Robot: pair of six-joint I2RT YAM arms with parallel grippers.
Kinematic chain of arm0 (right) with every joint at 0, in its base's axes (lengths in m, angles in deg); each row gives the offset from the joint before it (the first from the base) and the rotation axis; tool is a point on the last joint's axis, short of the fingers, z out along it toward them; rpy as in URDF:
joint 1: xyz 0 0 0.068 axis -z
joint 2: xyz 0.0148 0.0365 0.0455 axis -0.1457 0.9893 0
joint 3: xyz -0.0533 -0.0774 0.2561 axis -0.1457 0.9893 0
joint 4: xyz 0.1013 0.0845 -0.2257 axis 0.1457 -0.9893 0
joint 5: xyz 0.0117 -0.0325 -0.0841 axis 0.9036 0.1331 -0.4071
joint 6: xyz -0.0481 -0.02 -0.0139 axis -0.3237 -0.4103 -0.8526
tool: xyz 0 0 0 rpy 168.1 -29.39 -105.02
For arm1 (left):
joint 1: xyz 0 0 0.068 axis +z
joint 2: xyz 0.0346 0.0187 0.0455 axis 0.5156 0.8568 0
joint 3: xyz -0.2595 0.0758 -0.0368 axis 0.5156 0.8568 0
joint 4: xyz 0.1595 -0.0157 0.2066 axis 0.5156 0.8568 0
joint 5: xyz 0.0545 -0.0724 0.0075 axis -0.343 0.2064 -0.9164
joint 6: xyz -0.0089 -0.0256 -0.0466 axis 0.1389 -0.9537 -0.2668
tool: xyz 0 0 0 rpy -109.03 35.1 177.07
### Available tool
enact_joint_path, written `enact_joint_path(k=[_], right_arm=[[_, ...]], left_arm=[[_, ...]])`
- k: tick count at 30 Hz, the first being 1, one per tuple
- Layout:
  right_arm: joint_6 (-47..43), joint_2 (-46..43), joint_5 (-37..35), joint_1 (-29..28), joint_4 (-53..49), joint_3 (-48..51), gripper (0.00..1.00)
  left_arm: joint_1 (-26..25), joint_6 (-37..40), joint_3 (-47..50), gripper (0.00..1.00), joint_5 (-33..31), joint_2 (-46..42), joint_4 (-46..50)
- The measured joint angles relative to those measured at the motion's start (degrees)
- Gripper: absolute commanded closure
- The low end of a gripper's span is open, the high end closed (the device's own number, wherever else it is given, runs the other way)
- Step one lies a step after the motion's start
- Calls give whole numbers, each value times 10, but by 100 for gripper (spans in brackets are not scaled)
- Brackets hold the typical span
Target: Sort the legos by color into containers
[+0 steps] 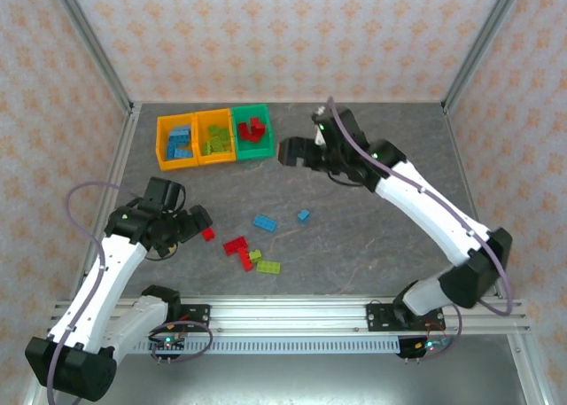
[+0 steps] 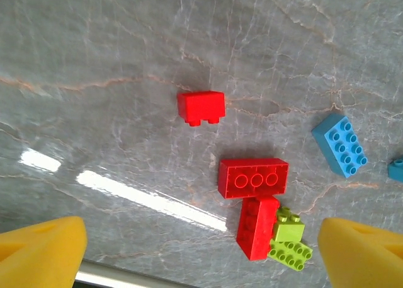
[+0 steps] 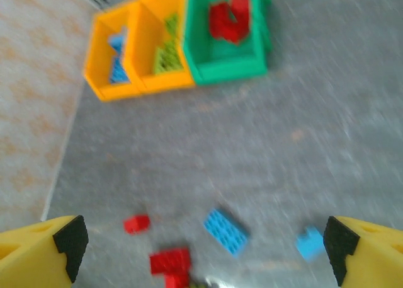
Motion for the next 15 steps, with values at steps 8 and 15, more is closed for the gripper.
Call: enact_joint_path(k=[8, 15], right_arm=[[58, -66, -10, 0, -46, 107, 2], [65, -70, -9, 0, -56, 110, 1]], left_arm=[[-122, -85, 1, 5, -19, 115, -56], [-229, -110, -57, 6, -34, 258, -125]])
